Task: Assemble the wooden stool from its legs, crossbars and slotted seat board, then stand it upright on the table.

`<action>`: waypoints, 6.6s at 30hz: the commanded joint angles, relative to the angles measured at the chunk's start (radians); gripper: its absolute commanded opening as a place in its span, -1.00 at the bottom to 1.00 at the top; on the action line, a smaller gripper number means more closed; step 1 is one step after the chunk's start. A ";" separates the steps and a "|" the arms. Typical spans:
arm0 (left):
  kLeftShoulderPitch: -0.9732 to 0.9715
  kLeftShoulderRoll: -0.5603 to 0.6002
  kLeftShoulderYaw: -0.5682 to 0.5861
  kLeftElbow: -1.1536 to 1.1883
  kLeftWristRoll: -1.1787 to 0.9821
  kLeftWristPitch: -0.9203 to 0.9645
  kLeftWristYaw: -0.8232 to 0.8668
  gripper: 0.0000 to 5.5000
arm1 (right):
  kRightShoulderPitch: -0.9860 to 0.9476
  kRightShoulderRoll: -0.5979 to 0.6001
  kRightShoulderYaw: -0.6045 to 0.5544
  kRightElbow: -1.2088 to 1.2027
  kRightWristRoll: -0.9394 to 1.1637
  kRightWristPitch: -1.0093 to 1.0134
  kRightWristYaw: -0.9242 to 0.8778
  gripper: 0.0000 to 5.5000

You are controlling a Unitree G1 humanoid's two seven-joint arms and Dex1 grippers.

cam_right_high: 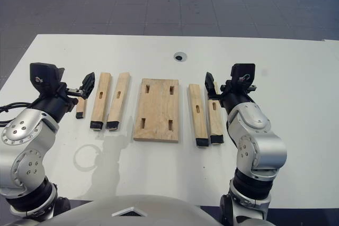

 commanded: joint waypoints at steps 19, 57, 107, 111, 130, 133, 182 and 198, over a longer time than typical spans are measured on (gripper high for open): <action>0.014 -0.010 -0.016 -0.003 0.010 0.003 0.018 0.58 | 0.005 -0.010 0.000 0.004 -0.024 -0.007 0.016 0.59; 0.093 0.007 -0.087 -0.012 0.074 -0.094 0.025 0.58 | 0.449 -0.243 -0.081 0.203 -0.060 -0.249 0.306 0.59; -0.192 -0.072 0.144 0.166 -0.217 0.092 -0.147 0.56 | -0.077 -0.287 -0.109 0.379 0.097 -0.277 0.268 -0.53; -0.523 -0.343 0.507 0.378 -0.602 0.329 -0.104 0.56 | -0.198 -0.162 0.031 0.231 0.162 -0.218 0.240 -0.53; -0.717 -0.444 0.561 0.696 -1.016 0.377 0.369 0.56 | -0.322 0.006 0.323 0.131 0.137 -0.219 0.205 -0.53; -0.705 -0.412 0.482 0.723 -1.066 0.308 0.415 0.56 | -0.319 0.016 0.337 0.134 0.134 -0.222 0.212 -0.53; -0.488 0.140 -0.167 0.704 -1.137 -0.064 0.337 -0.78 | -0.133 -0.049 0.392 0.086 0.089 -0.231 0.296 -0.53; -0.498 0.038 -0.110 0.698 -1.045 -0.122 0.329 -0.85 | -0.146 -0.040 0.398 0.106 0.078 -0.245 0.298 -0.53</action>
